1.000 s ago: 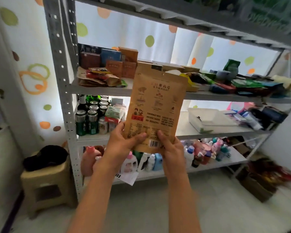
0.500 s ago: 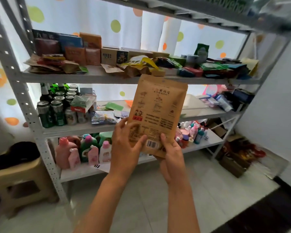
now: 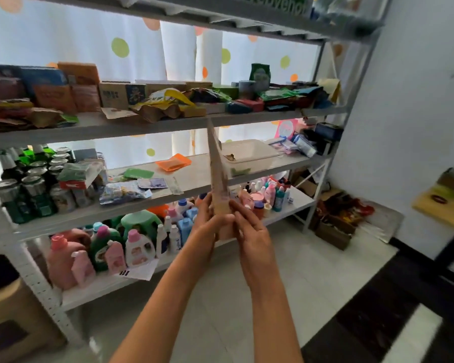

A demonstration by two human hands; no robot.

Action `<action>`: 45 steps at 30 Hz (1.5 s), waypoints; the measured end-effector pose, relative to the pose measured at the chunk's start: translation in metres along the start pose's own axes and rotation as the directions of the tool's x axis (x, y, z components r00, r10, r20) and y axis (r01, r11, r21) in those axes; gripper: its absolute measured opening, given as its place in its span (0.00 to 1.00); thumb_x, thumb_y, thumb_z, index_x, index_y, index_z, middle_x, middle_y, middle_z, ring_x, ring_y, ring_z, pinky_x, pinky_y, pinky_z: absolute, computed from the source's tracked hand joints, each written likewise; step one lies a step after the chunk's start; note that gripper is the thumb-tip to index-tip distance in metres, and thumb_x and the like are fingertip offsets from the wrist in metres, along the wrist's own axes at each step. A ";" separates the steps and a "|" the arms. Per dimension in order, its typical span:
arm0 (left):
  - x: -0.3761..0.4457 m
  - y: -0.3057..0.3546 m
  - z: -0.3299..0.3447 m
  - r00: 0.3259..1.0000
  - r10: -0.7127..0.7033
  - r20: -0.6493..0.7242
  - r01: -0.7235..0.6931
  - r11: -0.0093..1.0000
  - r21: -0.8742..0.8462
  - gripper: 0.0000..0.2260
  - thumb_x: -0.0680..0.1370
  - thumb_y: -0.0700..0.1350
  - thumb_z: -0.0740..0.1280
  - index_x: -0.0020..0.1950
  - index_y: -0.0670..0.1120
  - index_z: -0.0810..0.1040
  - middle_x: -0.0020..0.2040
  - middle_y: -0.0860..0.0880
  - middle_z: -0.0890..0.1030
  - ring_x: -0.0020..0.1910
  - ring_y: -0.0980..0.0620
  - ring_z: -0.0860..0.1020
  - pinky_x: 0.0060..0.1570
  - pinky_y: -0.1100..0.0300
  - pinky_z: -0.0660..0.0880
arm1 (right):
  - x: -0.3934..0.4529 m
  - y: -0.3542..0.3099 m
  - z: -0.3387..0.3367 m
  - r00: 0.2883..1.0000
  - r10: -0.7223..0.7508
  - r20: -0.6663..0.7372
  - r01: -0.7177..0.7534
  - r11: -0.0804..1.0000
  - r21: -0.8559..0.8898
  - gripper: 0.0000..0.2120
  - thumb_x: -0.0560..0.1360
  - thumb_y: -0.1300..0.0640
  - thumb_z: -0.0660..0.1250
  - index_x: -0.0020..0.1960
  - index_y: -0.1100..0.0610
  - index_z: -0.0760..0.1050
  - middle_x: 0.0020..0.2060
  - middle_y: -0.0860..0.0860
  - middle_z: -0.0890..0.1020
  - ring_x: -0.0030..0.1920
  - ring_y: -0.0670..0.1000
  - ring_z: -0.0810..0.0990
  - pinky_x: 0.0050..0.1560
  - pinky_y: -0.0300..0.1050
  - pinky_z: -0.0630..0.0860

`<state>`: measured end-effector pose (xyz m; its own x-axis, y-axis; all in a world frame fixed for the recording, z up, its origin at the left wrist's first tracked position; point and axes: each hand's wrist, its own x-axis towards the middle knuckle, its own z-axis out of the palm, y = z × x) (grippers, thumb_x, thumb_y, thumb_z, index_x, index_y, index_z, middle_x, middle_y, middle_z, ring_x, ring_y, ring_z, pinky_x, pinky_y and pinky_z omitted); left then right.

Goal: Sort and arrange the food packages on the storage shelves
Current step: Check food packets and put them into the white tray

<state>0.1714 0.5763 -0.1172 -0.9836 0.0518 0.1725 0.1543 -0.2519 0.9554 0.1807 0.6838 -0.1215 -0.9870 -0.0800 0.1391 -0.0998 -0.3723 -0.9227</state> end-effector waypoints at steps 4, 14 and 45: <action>-0.002 -0.003 0.027 0.993 -0.097 0.068 0.117 0.904 -0.412 0.34 0.70 0.55 0.72 0.73 0.45 0.68 0.65 0.38 0.77 0.61 0.40 0.79 0.53 0.49 0.79 | 0.002 -0.015 -0.029 0.974 -0.073 -0.216 0.088 0.995 0.057 0.12 0.80 0.64 0.66 0.52 0.52 0.87 0.60 0.51 0.84 0.61 0.52 0.81 0.57 0.43 0.80; -0.004 -0.019 0.070 0.979 -0.192 0.063 0.202 0.910 -0.361 0.10 0.81 0.50 0.61 0.60 0.50 0.77 0.48 0.47 0.86 0.45 0.50 0.85 0.40 0.56 0.81 | -0.023 -0.044 -0.090 0.911 -0.200 -0.360 0.163 0.978 -0.130 0.22 0.72 0.63 0.75 0.63 0.46 0.79 0.61 0.52 0.83 0.60 0.50 0.83 0.61 0.54 0.80; 0.024 0.032 -0.169 0.828 0.135 -0.545 -0.036 0.981 0.188 0.33 0.67 0.40 0.78 0.65 0.59 0.69 0.55 0.54 0.81 0.50 0.61 0.83 0.42 0.67 0.79 | 0.110 0.072 0.120 0.986 0.125 0.108 -0.123 0.992 -0.029 0.27 0.70 0.58 0.76 0.67 0.46 0.77 0.64 0.48 0.78 0.62 0.52 0.81 0.51 0.47 0.84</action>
<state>0.1367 0.4060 -0.1227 -0.8441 -0.5173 0.1408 0.2041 -0.0672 0.9766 0.0799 0.5376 -0.1297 -0.9723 -0.2259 0.0605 0.0186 -0.3323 -0.9430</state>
